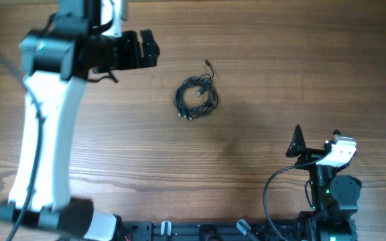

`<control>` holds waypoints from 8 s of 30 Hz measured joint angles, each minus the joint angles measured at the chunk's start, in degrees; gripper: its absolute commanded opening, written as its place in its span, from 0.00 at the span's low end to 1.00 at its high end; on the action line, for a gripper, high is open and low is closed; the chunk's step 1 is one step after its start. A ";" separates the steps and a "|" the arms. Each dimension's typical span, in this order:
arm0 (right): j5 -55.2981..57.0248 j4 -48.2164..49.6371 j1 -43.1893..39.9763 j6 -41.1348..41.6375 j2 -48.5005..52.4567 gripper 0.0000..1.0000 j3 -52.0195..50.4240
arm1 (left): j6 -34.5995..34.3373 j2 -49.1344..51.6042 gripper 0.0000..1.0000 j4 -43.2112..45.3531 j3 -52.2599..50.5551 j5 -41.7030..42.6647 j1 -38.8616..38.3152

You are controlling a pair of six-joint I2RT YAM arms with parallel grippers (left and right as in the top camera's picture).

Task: Untangle cables

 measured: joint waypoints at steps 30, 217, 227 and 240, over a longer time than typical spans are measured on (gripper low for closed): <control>-15.89 -15.28 0.04 21.86 31.06 0.99 34.95 | 0.63 18.32 1.00 -2.40 0.48 -3.96 -2.05; -1.99 -13.62 29.14 25.97 75.06 0.04 70.18 | 51.71 18.27 1.00 8.61 -0.33 18.43 -12.00; -4.11 -16.74 29.14 25.97 65.37 0.05 70.18 | 52.33 18.38 0.89 12.90 -0.37 29.05 -12.00; -5.86 -13.57 29.14 25.97 65.35 0.04 71.49 | 52.13 18.43 0.04 16.17 -0.42 42.53 -12.00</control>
